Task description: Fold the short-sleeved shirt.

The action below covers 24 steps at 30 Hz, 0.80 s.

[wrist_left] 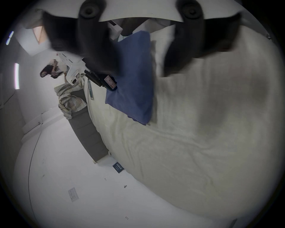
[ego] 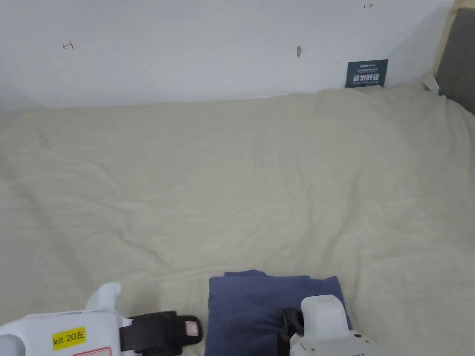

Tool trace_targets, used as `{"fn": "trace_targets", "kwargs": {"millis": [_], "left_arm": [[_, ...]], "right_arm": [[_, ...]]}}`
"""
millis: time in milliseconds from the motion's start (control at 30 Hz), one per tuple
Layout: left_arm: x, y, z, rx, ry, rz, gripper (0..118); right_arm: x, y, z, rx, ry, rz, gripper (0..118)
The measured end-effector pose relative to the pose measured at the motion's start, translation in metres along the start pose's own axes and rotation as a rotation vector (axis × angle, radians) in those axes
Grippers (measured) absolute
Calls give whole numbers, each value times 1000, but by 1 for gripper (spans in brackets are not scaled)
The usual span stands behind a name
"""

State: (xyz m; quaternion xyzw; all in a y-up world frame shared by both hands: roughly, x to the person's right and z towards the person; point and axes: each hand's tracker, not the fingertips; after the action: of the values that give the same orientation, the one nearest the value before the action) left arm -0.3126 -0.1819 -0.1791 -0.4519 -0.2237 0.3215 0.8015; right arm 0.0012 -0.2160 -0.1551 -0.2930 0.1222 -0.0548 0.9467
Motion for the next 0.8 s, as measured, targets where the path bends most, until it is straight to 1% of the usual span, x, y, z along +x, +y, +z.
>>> {"fn": "trace_targets", "kwargs": {"millis": [33, 133, 167, 267, 300, 367, 433, 500, 533, 567, 600, 633, 667, 700, 733, 767, 800], "left_arm": [[-3, 3, -10, -30, -33, 15, 115], [-6, 12, -39, -89, -146, 72, 115], [-8, 16, -49, -117, -179, 70, 115], [-16, 24, -83, -224, -241, 122, 115], [-16, 27, -91, -240, -262, 126, 115], [-9, 30, -97, -217, -327, 129, 115], [-3, 33, -112, -254, -287, 130, 115], [4, 32, -119, -247, -302, 121, 114], [9, 32, -119, -257, -290, 79, 112], [12, 31, -118, -255, -272, 47, 100], [14, 31, -115, -246, -238, 30, 73], [9, 32, -113, -247, -167, 1, 33], [0, 34, -114, -244, -112, 25, 33], [-8, 34, -117, -293, -186, 119, 33], [-14, 36, -114, -287, -247, 135, 33], [-17, 37, -110, -280, -233, 138, 33], [-16, 39, -106, -278, -214, 109, 32]], "right_arm": [[0, -1, 2, 3, -9, 4, 0], [4, -5, 0, 5, -10, 2, 0], [4, -5, 0, 1, -15, 0, 0], [4, -3, 0, -4, -26, 8, 0], [4, -3, 0, -5, -25, 10, 0], [5, -4, 1, -4, -25, 8, 0], [6, -4, 1, 0, -22, -5, 0], [7, -4, 1, 2, -22, -14, 0], [8, -3, 2, 3, -20, -17, 0], [8, -1, 3, 3, -18, -24, 0], [9, 0, 6, 17, -22, -43, 0], [10, 2, 12, 64, -24, -78, 0], [11, 6, 16, 93, -22, -95, 0], [9, 11, 22, 128, -49, -108, 0], [8, 17, 28, 172, -60, -111, 0], [6, 24, 35, 199, -45, -96, 0], [1, 31, 42, 226, -71, -56, 0]]}}
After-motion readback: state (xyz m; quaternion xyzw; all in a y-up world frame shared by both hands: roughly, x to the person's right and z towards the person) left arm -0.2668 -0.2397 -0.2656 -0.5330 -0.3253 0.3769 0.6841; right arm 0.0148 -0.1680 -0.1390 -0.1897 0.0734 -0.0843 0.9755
